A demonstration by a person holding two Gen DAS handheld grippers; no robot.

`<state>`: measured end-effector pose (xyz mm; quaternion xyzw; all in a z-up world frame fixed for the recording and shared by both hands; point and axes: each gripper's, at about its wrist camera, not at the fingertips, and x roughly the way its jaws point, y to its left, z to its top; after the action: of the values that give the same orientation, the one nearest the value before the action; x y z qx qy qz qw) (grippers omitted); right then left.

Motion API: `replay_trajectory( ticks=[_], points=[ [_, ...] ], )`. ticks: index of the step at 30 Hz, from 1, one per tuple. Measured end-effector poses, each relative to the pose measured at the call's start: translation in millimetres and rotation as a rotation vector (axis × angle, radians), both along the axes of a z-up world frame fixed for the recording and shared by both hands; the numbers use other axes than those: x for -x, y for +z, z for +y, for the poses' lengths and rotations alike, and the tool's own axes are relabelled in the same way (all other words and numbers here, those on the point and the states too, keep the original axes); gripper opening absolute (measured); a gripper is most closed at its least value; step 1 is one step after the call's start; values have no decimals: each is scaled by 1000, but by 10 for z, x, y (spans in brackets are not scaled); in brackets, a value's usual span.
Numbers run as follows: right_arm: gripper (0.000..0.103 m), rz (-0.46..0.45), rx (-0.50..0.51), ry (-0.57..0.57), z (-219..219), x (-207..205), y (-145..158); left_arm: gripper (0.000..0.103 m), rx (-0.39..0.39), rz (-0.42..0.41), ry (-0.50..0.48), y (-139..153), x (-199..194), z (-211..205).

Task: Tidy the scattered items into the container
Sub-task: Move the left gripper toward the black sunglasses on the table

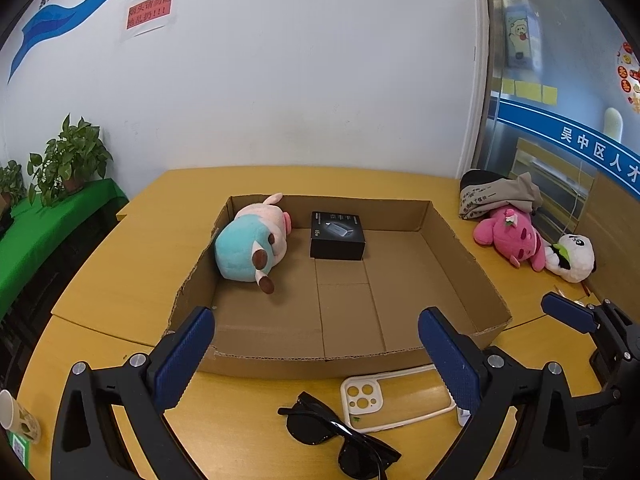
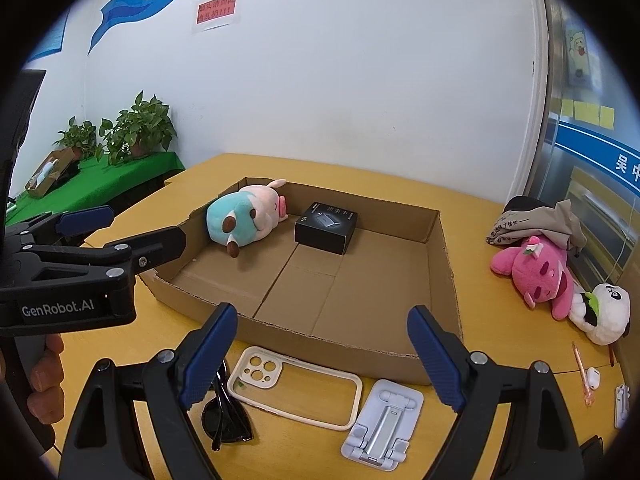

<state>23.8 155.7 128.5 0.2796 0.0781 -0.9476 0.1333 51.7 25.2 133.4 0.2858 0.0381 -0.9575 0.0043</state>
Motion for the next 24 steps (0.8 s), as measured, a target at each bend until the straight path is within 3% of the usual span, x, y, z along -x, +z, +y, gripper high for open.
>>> replay_trajectory(
  ticks=[24],
  points=[
    [87, -42, -6, -1, -43, 39, -133, 103, -23, -46, -17, -181, 9, -15]
  ],
)
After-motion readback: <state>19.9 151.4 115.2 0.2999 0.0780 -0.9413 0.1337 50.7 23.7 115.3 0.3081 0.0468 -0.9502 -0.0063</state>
